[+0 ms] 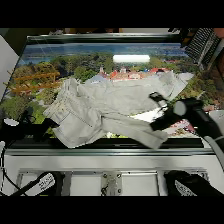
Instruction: Fold the clothes and pants, and hang the long-sleeved shirts on hangers.
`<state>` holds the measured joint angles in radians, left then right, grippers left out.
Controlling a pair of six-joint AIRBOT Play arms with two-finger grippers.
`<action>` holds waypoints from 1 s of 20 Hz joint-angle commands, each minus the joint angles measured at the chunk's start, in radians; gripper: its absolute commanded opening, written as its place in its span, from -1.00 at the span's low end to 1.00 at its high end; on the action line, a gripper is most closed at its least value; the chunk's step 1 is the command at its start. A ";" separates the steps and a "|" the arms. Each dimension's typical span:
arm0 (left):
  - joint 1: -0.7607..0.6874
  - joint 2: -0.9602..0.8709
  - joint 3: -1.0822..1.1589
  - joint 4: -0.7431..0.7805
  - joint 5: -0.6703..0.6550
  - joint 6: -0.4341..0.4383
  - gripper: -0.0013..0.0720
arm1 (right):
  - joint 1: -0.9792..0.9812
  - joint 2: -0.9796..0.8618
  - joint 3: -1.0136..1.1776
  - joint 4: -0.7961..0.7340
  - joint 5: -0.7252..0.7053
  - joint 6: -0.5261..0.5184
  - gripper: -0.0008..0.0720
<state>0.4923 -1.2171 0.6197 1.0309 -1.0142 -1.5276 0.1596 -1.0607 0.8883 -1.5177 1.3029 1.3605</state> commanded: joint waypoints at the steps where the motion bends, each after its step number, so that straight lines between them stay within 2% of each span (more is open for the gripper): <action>1: -0.061 -0.063 0.001 -0.064 0.046 0.028 0.87 | -0.308 0.123 0.001 -0.260 0.088 0.001 -0.91; 4: -0.138 -0.083 0.001 -0.065 0.103 0.023 0.87 | -0.555 0.140 0.001 -0.259 0.063 0.044 -0.91; 7: -0.183 -0.082 0.003 -0.063 0.150 -0.014 0.85 | -0.691 0.140 0.001 -0.258 0.032 0.131 -0.91; 9: -0.183 -0.081 0.003 -0.058 0.151 -0.024 -0.48 | -0.706 0.140 0.001 -0.251 0.029 0.134 -0.91; 10: -0.183 -0.071 0.003 -0.054 0.143 -0.021 -0.88 | -0.700 0.140 0.001 -0.243 0.029 0.134 -0.91; 12: -0.177 -0.008 0.003 -0.035 0.117 -0.005 -0.91 | -0.678 0.140 0.002 -0.222 0.018 0.133 -0.91; 14: -0.175 0.119 0.003 0.066 0.051 -0.009 -0.91 | -0.630 0.140 0.002 -0.198 -0.002 0.131 -0.91; 18: -0.175 0.343 0.003 0.360 -0.241 -0.036 -0.91 | -0.459 0.137 0.002 -0.184 -0.060 0.129 -0.91; 20: -0.175 0.416 0.002 0.437 -0.361 -0.037 -0.91 | -0.397 0.130 0.002 -0.196 -0.092 0.134 -0.91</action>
<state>0.3176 -0.9180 0.6220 1.2987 -1.1755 -1.5555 -0.3267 -0.9249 0.8890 -1.7107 1.2617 1.4895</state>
